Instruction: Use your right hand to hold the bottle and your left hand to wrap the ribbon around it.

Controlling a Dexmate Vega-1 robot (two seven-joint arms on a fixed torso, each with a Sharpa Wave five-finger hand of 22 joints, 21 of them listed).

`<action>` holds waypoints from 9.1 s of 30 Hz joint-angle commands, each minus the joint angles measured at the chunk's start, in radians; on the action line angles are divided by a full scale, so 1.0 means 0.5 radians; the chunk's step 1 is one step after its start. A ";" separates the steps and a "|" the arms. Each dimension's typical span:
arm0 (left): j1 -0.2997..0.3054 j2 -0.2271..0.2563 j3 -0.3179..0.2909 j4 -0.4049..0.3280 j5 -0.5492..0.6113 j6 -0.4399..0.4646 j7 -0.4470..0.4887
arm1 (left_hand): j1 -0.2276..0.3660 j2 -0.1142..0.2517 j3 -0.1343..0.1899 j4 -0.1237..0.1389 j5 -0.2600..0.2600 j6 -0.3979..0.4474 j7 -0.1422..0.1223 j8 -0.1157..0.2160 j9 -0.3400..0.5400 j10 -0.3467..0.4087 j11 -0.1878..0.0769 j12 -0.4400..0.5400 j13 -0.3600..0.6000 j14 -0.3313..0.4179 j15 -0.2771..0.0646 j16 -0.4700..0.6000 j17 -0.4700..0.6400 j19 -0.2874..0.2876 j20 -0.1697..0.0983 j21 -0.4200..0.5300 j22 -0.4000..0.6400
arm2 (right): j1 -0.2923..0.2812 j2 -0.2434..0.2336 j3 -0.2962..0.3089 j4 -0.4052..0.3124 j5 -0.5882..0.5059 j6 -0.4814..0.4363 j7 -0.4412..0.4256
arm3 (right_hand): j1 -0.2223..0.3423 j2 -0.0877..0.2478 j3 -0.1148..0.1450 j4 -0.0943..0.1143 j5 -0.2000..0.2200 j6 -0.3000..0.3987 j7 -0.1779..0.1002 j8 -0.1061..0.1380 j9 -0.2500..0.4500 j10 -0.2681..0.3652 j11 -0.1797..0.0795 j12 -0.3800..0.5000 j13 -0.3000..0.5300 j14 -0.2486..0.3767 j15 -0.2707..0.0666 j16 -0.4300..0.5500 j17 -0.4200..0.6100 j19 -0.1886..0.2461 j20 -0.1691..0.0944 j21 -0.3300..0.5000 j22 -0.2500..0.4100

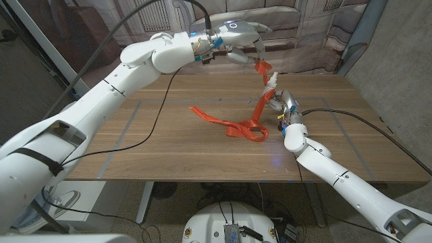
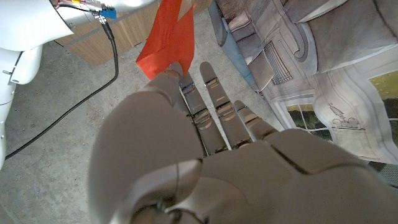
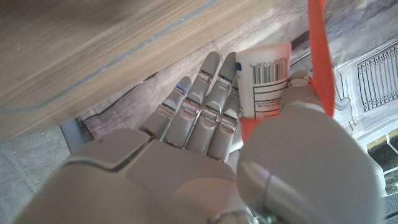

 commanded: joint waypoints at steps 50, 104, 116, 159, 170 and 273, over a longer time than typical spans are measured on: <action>0.138 -0.120 0.111 0.017 0.072 0.036 0.091 | -0.009 0.010 0.033 0.015 0.011 -0.018 0.023 0.037 0.005 0.015 -0.015 0.021 0.388 -0.043 -0.184 -0.003 0.019 -0.029 -0.094 -0.005 0.002 | -0.115 -0.088 0.088 -0.210 0.027 -0.040 -0.064 | 0.371 0.376 0.020 0.006 0.012 0.175 -0.164 -0.004 0.004 0.111 -0.087 0.010 0.010 0.008 -0.102 -0.010 0.003 -0.018 -0.020 -0.013 0.003; -0.485 -0.874 0.751 1.003 0.659 0.750 0.550 | -0.041 -0.005 0.053 0.025 0.009 0.005 0.001 0.045 -0.022 0.033 -0.020 0.002 0.386 -0.038 -0.181 -0.001 0.023 -0.031 -0.067 0.001 0.004 | -0.333 -0.160 0.103 -0.563 -0.180 0.255 -0.032 | 0.377 0.371 0.023 0.002 0.015 0.183 -0.163 -0.010 0.003 0.116 -0.085 0.006 0.010 -0.008 -0.107 -0.016 0.004 -0.040 -0.024 -0.022 0.001; -0.537 -0.777 0.808 1.084 0.537 0.819 0.621 | -0.035 -0.007 0.058 0.019 0.009 0.002 0.004 0.044 -0.024 0.031 -0.019 -0.002 0.389 -0.040 -0.186 0.001 0.027 -0.034 -0.070 0.000 0.004 | -0.496 -0.192 0.207 -0.719 -0.252 0.294 -0.075 | 0.380 0.371 0.023 0.001 0.015 0.187 -0.162 -0.010 0.003 0.119 -0.084 0.007 0.010 -0.008 -0.108 -0.014 0.006 -0.040 -0.023 -0.021 0.000; -0.013 -0.139 0.374 0.565 0.141 0.773 0.520 | -0.039 -0.010 0.066 0.016 0.008 -0.011 0.012 0.055 -0.006 0.034 -0.016 -0.002 0.408 -0.063 -0.181 -0.001 0.040 -0.040 -0.061 0.001 0.004 | -0.574 -0.128 0.508 -0.758 -0.228 0.159 -0.153 | 0.374 0.370 0.022 0.006 0.016 0.192 -0.163 -0.016 0.003 0.122 -0.085 0.005 0.012 -0.013 -0.105 -0.015 0.005 -0.052 -0.017 -0.026 -0.001; 0.132 0.001 0.257 0.379 0.120 0.728 0.521 | -0.040 -0.008 0.069 0.016 0.008 -0.014 0.014 0.057 -0.004 0.031 -0.017 -0.003 0.413 -0.068 -0.180 -0.002 0.043 -0.044 -0.054 0.000 0.004 | -0.528 -0.115 0.530 -0.708 -0.214 0.059 -0.169 | 0.373 0.372 0.022 0.008 0.016 0.192 -0.163 -0.017 0.003 0.123 -0.085 0.005 0.012 -0.012 -0.104 -0.013 0.006 -0.055 -0.014 -0.027 -0.001; -0.598 -0.926 0.794 0.806 0.454 0.962 -0.157 | -0.090 -0.034 0.113 0.028 0.008 -0.017 -0.022 0.059 -0.017 0.059 -0.025 -0.061 0.316 -0.185 -0.164 -0.040 0.014 -0.090 0.003 0.000 0.006 | -0.498 -0.225 0.191 -0.750 -0.280 0.291 -0.057 | 0.373 0.379 0.023 0.014 0.016 0.174 -0.164 -0.033 0.006 0.091 -0.088 -0.008 0.023 -0.041 -0.106 -0.015 0.011 -0.084 -0.017 -0.033 -0.001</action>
